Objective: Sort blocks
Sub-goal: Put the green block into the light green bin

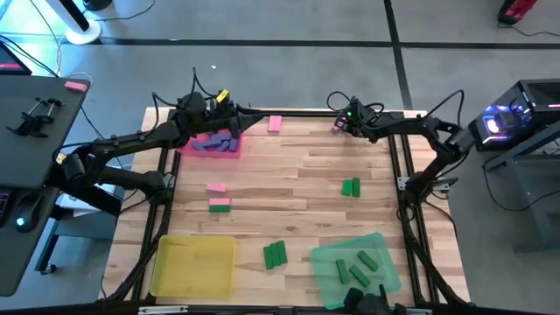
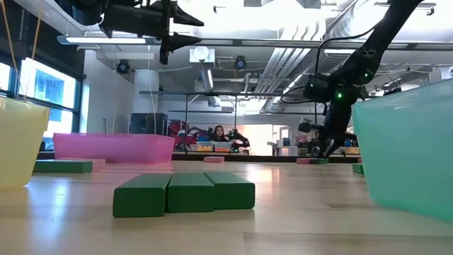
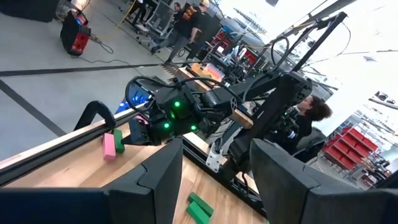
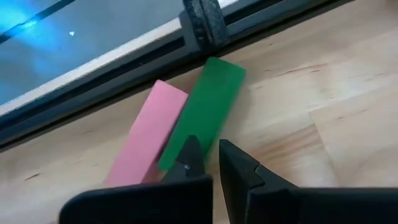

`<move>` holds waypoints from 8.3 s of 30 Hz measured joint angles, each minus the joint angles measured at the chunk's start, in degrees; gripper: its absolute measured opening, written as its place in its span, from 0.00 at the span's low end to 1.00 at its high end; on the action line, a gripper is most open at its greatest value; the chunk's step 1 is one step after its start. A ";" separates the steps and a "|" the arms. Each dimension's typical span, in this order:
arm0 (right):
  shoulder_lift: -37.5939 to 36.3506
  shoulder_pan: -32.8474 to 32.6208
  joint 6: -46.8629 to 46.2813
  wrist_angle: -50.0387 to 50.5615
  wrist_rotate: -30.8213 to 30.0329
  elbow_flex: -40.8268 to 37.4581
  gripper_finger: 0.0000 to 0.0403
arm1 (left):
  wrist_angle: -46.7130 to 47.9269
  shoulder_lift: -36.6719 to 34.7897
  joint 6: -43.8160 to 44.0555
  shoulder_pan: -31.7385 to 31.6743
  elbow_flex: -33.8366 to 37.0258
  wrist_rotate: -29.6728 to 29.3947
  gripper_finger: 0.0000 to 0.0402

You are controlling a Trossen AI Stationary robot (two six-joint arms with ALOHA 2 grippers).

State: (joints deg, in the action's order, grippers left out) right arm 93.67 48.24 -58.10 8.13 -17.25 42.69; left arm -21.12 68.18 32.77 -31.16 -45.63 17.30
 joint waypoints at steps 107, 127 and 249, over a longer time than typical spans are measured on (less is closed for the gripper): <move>-44.48 -47.96 -3.38 22.96 -1.47 -0.97 0.00 | 53.14 52.64 -4.66 26.50 -36.17 -20.12 0.28; -50.23 -74.64 -3.42 17.51 0.04 3.46 0.00 | 19.69 53.20 -34.61 34.70 -52.78 -2.58 0.11; -52.39 -77.47 17.65 12.73 -18.54 3.42 0.00 | 57.43 16.07 -5.34 48.80 -3.67 -11.08 0.30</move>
State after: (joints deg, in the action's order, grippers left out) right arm 41.28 -29.23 -40.45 20.86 -35.79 46.11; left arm 36.31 84.25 27.43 17.64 -49.30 6.22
